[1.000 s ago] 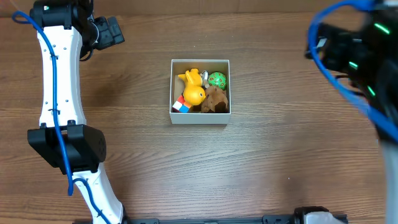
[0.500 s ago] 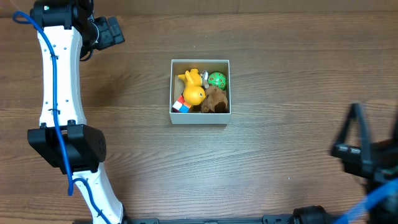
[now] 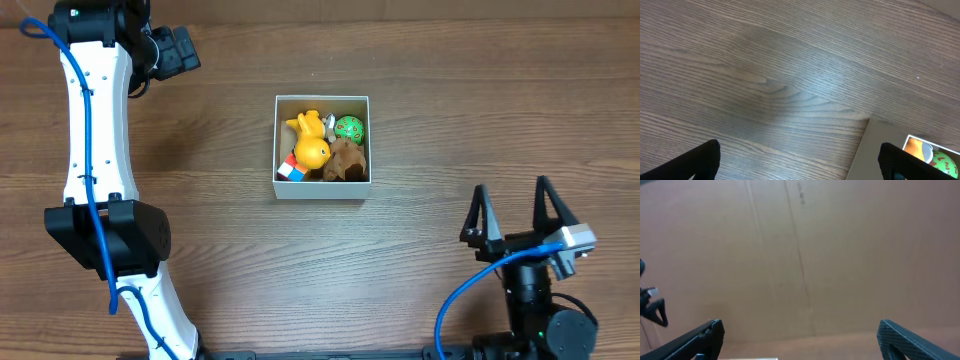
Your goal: Pack container
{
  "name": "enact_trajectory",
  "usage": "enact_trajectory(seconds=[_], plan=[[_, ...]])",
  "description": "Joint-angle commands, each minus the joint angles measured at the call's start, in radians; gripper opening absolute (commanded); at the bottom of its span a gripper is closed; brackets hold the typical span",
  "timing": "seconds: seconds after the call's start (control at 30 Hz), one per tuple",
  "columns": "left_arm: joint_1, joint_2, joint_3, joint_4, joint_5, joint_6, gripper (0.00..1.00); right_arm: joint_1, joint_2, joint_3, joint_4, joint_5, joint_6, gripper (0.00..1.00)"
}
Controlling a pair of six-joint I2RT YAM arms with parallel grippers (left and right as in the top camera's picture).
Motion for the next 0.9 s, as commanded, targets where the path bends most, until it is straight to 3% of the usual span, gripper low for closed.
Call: enact_trajectory(seconds=[0.0, 0.63, 0.87], plan=[[0.002, -0.001, 0.023, 0.002, 0.014, 0.004, 1.00, -0.007, -0.072, -0.067, 0.011, 0.004, -0.003, 1.00], [0.002, -0.001, 0.023, 0.002, 0.014, 0.004, 1.00, -0.008, -0.093, -0.213, -0.077, 0.002, 0.078, 1.00], [0.002, -0.001, 0.023, 0.002, 0.014, 0.004, 1.00, -0.008, -0.093, -0.226, -0.147, -0.008, 0.037, 1.00]])
